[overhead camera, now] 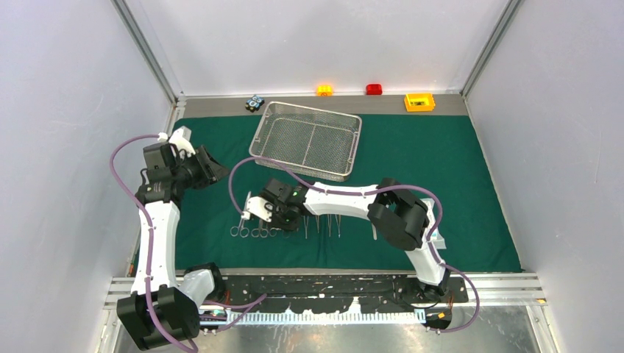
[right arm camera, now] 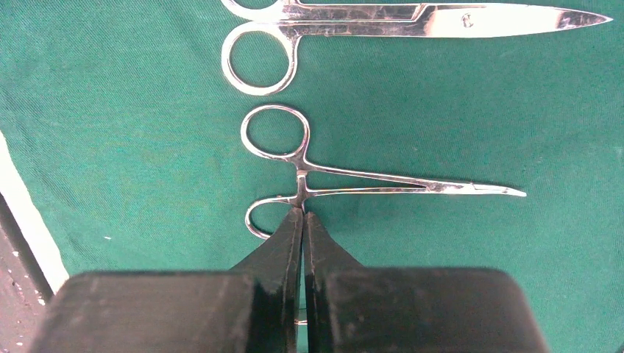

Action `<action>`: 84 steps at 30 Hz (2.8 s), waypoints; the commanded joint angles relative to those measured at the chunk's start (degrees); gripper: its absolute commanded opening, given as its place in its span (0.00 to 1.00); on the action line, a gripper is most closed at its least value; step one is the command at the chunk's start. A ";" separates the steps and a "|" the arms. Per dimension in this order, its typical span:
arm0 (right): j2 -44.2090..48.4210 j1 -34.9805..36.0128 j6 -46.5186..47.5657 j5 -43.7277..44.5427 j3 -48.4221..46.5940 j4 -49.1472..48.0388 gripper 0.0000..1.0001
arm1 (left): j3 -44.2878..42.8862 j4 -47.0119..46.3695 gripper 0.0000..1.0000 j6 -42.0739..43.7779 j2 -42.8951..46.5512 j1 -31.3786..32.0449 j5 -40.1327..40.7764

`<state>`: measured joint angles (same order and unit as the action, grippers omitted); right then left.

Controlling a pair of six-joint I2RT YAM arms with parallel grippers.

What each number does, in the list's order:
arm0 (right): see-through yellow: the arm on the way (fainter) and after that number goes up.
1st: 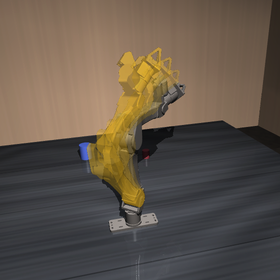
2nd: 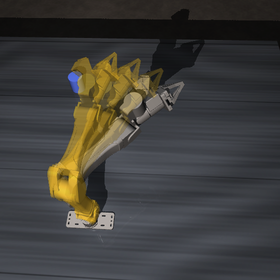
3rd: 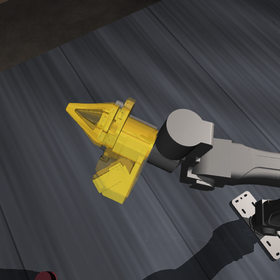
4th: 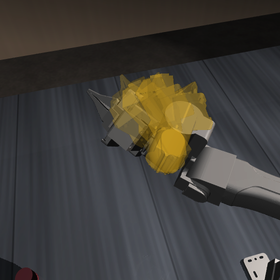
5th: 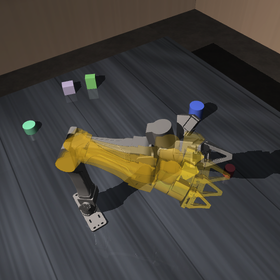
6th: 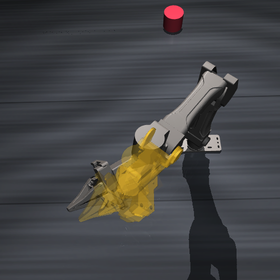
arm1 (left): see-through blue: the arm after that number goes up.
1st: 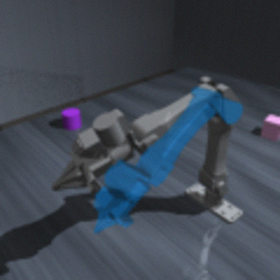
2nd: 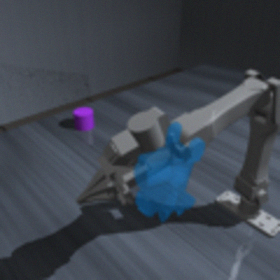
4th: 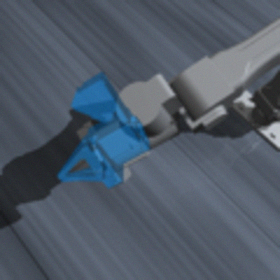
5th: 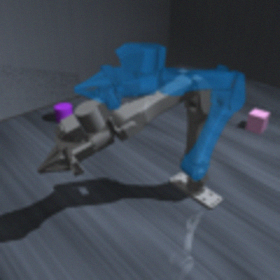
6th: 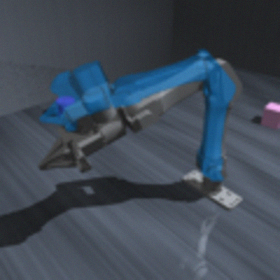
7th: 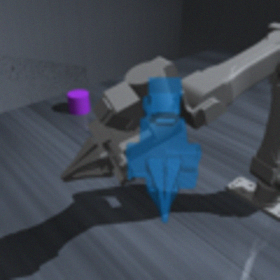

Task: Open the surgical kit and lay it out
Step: Place the medical item in the surgical kit, then reset both arms

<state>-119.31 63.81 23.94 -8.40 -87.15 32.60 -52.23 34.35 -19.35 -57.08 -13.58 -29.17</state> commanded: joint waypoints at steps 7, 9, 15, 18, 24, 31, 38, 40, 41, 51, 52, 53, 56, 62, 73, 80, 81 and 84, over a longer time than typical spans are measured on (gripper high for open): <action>2.76 0.32 0.75 2.09 -1.94 0.97 0.32 | -0.55 -1.35 0.46 0.00 0.51 -0.57 -0.85; 4.13 0.20 0.24 2.61 -2.24 1.33 0.38 | -1.39 -1.25 0.46 0.30 0.21 -0.57 -0.76; 9.53 -0.77 -2.00 3.73 -3.46 4.03 0.47 | -4.14 -1.77 0.47 1.13 -1.46 -0.66 -0.55; 14.05 -1.93 -3.51 5.32 -2.49 4.49 0.53 | -5.59 -3.28 0.55 2.03 -2.78 -0.67 0.76; 22.97 -10.15 -5.30 10.59 1.03 3.44 0.76 | -10.17 -5.27 0.91 5.09 -6.21 -0.77 6.70; 34.04 -29.33 -12.62 7.43 4.60 -0.33 0.82 | -10.54 -13.32 1.00 12.75 -6.50 -0.80 3.33; 45.69 -40.29 -18.41 14.02 11.93 -4.32 0.84 | -11.31 -17.38 1.00 11.21 -6.10 -0.22 -4.87; 48.54 -42.73 -20.55 13.69 13.47 -4.62 0.84 | -12.15 -17.36 1.00 11.47 -5.59 0.40 -5.30; 50.46 -43.80 -21.74 13.36 14.08 -4.65 0.84 | -12.33 -17.43 1.00 11.61 -5.00 0.60 -5.20; 60.62 -51.99 -25.91 8.16 17.64 -6.84 0.84 | -11.61 -15.46 1.00 12.15 0.92 1.79 -3.87; 60.91 -52.15 -25.79 8.22 17.63 -6.91 0.85 | -11.64 -14.94 1.00 12.29 1.38 1.78 -3.55; 61.10 -52.42 -25.69 8.23 17.63 -6.89 0.85 | -11.74 -14.43 1.00 12.32 1.66 1.74 -3.06; 61.94 -53.25 -25.80 8.16 18.03 -7.29 0.85 | -11.93 -13.48 1.00 12.87 2.52 1.74 -2.07; 63.52 -54.61 -25.88 8.23 18.92 -7.53 0.85 | -12.29 -12.49 1.00 13.96 2.60 1.81 -0.89; 63.40 -55.53 -26.19 7.79 19.58 -8.08 0.85 | -13.15 -12.11 1.00 15.55 1.59 1.80 1.90; 62.97 -55.49 -26.13 7.79 19.56 -8.05 0.85 | -13.32 -12.06 1.00 16.66 0.79 1.74 2.67; 62.97 -55.52 -26.01 7.79 19.57 -8.02 0.85 | -13.34 -12.07 1.00 16.71 0.64 1.79 2.63; 62.95 -55.55 -25.89 7.79 19.67 -8.00 0.85 | -13.40 -12.34 1.00 16.77 0.23 1.78 2.63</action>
